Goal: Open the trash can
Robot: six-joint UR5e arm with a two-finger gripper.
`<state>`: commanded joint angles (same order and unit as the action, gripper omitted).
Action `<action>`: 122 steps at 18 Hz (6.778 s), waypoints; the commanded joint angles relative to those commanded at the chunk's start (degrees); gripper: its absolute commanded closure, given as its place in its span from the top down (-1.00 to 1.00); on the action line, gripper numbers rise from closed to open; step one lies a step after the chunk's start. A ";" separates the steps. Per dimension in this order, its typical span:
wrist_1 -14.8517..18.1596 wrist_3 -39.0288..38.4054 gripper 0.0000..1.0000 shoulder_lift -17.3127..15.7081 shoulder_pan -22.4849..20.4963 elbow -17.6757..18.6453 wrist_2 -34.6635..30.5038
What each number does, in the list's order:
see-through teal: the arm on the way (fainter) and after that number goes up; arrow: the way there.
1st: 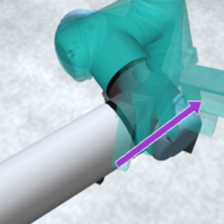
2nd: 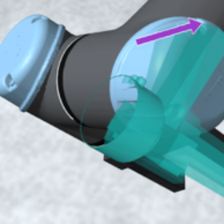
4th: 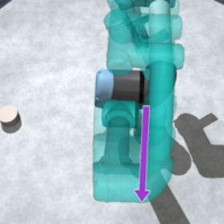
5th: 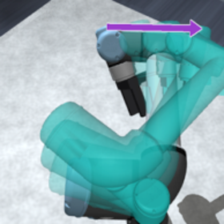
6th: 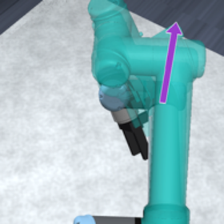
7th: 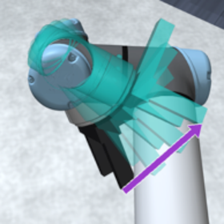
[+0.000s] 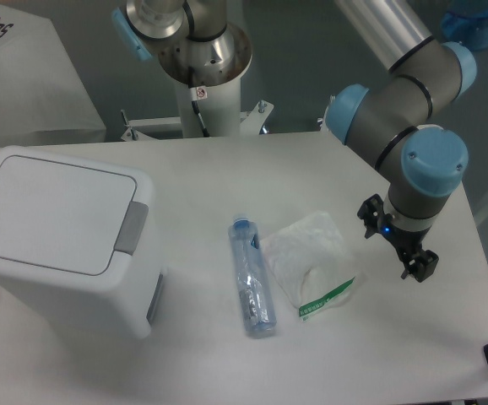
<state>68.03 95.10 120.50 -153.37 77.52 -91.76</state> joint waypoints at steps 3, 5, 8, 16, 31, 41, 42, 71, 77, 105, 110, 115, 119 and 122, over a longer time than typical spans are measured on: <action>-0.26 0.00 1.00 0.00 0.44 0.00 0.00; -0.09 -0.09 1.00 0.00 0.61 0.70 -0.43; -0.09 -0.09 1.00 -0.70 -0.18 3.16 -0.53; 3.26 -1.66 1.00 -8.17 3.24 6.67 0.88; 2.64 -33.37 1.00 -12.74 4.30 9.58 25.57; 2.72 -52.37 1.00 -14.40 7.46 2.55 34.63; 2.72 -53.08 1.00 -15.11 7.99 2.55 34.63; 2.11 -58.71 1.00 -18.37 15.64 6.06 34.98; 1.67 -58.71 1.00 -18.02 15.73 6.50 34.81; -10.78 -56.87 1.00 -14.43 11.78 3.42 34.19; -12.57 -48.01 1.00 -10.38 5.80 3.08 31.13; -12.31 -43.08 1.00 -8.44 4.05 2.29 24.53; -8.89 -29.67 1.00 -6.59 0.36 3.51 18.13; -6.07 -17.52 1.00 -4.92 -0.70 3.51 12.67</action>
<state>61.96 77.57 115.57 -154.07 81.03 -79.09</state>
